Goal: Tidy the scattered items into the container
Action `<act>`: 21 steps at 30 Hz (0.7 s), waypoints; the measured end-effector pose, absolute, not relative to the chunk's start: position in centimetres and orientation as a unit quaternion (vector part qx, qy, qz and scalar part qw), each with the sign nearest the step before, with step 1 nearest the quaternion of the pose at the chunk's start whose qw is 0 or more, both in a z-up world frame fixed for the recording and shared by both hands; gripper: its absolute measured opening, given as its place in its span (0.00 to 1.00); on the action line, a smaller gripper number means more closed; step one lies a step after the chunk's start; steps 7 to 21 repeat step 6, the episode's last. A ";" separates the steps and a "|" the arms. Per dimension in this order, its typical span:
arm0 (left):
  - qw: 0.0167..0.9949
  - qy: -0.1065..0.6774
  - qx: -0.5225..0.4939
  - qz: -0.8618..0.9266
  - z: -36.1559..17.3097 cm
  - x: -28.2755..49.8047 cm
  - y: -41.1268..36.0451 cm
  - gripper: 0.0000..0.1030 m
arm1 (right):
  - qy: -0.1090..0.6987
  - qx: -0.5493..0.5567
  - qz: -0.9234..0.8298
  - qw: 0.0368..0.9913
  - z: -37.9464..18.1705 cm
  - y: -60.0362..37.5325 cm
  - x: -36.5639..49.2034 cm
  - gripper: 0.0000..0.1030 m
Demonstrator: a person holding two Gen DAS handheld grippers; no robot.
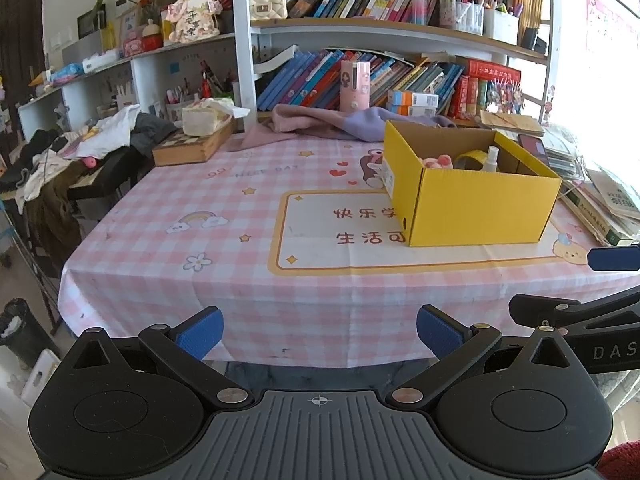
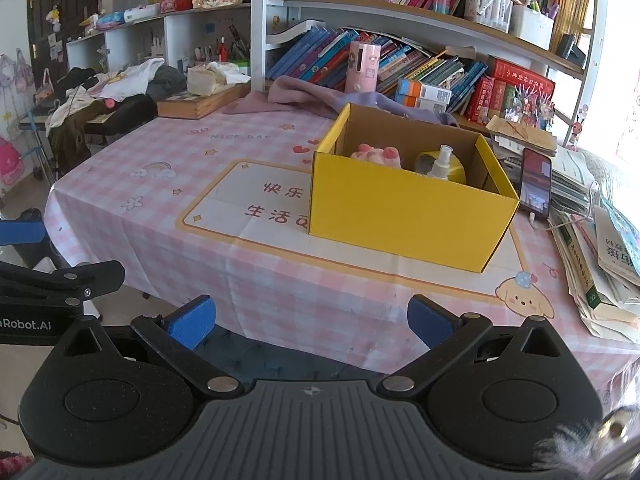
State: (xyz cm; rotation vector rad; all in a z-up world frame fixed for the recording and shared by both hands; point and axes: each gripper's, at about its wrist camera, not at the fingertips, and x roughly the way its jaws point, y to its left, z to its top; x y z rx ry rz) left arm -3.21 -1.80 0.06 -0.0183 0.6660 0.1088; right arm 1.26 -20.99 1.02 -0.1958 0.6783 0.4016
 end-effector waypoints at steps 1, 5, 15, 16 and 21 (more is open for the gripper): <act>0.945 0.323 -0.015 0.051 0.0 -3.3 -1.7 1.00 | 0.331 -0.094 0.195 0.919 0.9 -21.1 1.3 1.00; 0.944 0.324 -0.026 0.052 -0.1 -3.2 -1.4 1.00 | 0.335 -0.093 0.195 0.917 0.7 -21.1 1.7 1.00; 0.944 0.325 -0.030 0.051 -0.1 -3.1 -1.4 1.00 | 0.336 -0.092 0.194 0.917 0.7 -21.2 1.8 1.00; 0.944 0.325 -0.030 0.051 -0.1 -3.1 -1.4 1.00 | 0.336 -0.092 0.194 0.917 0.7 -21.2 1.8 1.00; 0.944 0.325 -0.030 0.051 -0.1 -3.1 -1.4 1.00 | 0.336 -0.092 0.194 0.917 0.7 -21.2 1.8 1.00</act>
